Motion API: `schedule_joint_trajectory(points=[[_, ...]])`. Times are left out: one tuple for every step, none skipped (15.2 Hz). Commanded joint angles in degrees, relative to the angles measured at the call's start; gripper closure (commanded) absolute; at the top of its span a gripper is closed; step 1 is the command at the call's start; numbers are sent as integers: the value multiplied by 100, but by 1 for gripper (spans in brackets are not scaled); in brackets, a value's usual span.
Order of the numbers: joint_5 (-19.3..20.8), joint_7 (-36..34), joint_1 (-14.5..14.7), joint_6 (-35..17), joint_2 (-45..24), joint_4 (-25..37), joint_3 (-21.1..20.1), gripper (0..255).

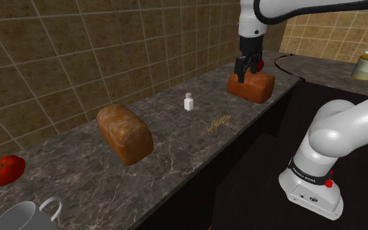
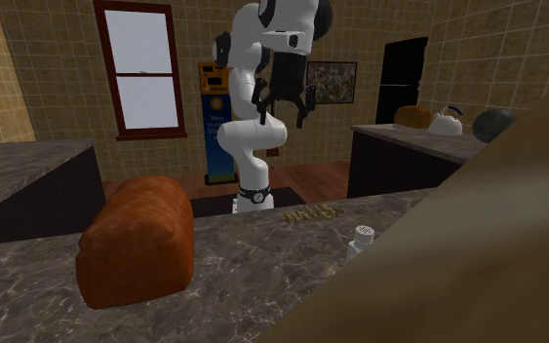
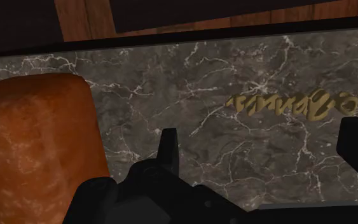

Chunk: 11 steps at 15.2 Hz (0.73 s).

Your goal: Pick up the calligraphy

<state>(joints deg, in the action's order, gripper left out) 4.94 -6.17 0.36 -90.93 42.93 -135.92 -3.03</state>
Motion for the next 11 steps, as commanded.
schedule_joint_trajectory(points=[[0,0,0,0,0,0,0,0],[28,114,82,-227,-27,-156,-33,0],[57,225,165,-455,-61,-308,-65,0],[88,334,246,-686,-100,-456,-97,0],[119,441,326,-919,-145,-600,-130,0],[152,546,405,-1155,-196,-740,-164,0],[187,648,482,-1393,-254,-876,-197,0],[224,747,558,-1634,-319,-1008,-231,0],[264,843,633,-1878,-390,-1137,-265,0],[306,937,704,-2125,-469,-1260,-302,0],[352,1026,773,-2375,-555,-1380,-338,0]])
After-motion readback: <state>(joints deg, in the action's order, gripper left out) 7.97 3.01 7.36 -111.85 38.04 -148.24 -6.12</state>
